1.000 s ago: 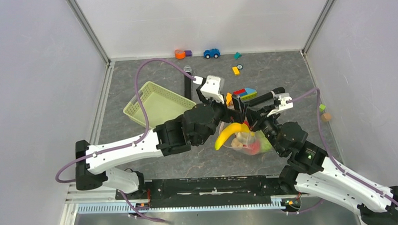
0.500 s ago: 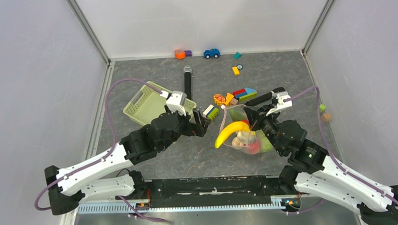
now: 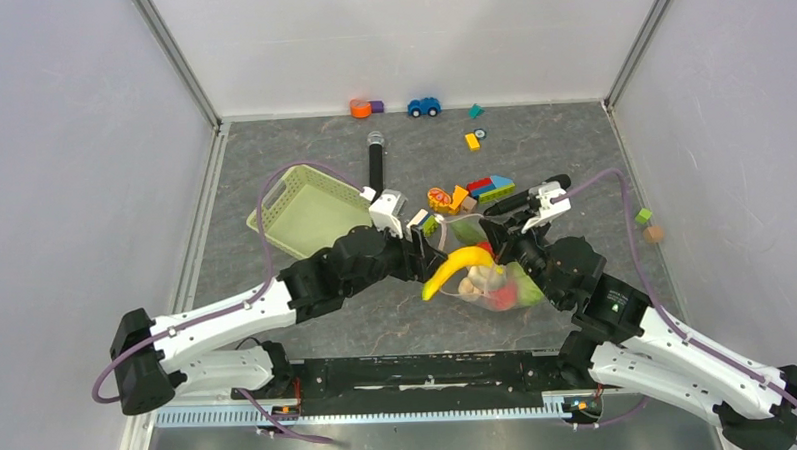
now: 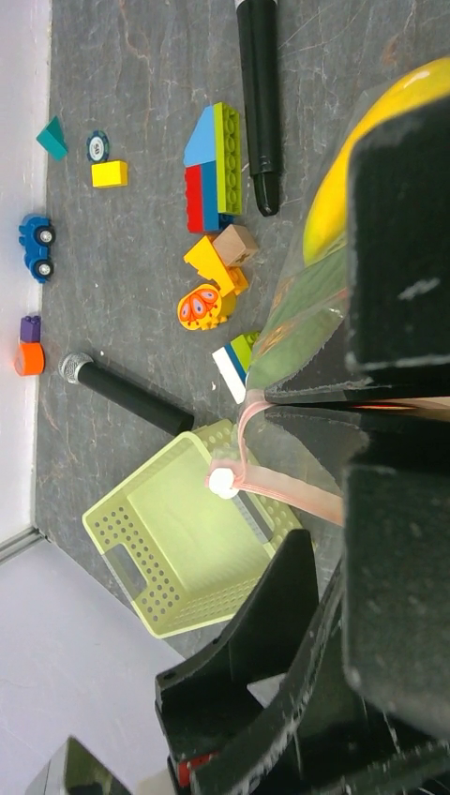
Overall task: Place the food in the zip-top bag and seal the zipper
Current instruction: Adjust the zipper food storage bag at the center of the board.
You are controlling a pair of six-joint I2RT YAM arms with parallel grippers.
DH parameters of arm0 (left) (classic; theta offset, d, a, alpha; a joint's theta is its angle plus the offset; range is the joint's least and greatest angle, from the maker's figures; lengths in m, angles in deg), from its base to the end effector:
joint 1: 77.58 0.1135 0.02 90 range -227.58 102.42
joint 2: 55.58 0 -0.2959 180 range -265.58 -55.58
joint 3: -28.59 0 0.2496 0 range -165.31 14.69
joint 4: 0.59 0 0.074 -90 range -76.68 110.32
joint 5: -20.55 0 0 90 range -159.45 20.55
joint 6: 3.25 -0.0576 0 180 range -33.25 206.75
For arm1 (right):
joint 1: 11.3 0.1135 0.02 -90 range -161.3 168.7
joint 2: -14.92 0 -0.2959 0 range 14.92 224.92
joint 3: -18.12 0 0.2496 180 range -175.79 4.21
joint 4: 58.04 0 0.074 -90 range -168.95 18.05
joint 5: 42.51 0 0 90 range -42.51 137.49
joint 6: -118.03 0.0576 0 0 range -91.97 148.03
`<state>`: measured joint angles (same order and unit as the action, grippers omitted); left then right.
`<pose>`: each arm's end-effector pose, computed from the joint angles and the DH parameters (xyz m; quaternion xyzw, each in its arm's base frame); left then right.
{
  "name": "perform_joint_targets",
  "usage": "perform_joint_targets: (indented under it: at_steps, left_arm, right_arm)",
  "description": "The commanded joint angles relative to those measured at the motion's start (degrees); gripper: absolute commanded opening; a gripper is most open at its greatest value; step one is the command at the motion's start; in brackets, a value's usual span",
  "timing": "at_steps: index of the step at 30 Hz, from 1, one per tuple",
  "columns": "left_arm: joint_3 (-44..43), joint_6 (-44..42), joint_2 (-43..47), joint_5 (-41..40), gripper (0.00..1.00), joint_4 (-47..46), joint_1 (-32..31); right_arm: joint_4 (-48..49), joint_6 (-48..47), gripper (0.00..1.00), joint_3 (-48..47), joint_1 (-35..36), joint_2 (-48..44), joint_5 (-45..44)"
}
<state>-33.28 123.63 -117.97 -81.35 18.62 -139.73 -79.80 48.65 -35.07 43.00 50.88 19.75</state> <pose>0.1297 -0.2201 0.3294 0.1197 0.8067 -0.3803 0.4361 0.1055 0.1009 0.3513 -0.0509 0.7296 0.2609 0.6300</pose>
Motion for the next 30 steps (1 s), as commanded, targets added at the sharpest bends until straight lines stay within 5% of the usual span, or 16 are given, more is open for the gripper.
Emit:
perform_joint_targets:
  at_steps: [1,10,20,22,25,30]
  left_arm:
    - [-1.2,1.5,-2.9,-2.3,0.70,-3.9,0.2]
    - [-4.6,-1.3,-7.2,-3.1,0.35,-2.7,0.3]
    - [-4.9,-1.1,-9.4,-1.5,0.41,-3.4,0.3]
    - [-5.2,-1.1,-9.8,-1.3,0.33,-2.9,0.3]
    - [-6.1,-1.3,-8.9,1.2,0.06,-1.6,0.2]
    - [-7.5,1.6,-4.1,3.6,0.02,3.4,0.2]
  right_arm:
    - [2.5,-1.1,0.03,-3.2,-0.1,-0.2,1.4]
    - [1.6,-1.1,0.02,-3.7,-0.1,0.1,2.8]
    - [1.6,-0.9,0.02,-4.1,-0.1,-0.1,5.1]
    - [1.6,-0.9,0.02,-4.2,-0.1,-0.3,5.3]
    - [-1.3,0.2,0.02,-5.9,-0.1,0.5,1.5]
    - [-8.5,-0.3,0.03,-11.0,-0.1,4.5,-7.8]
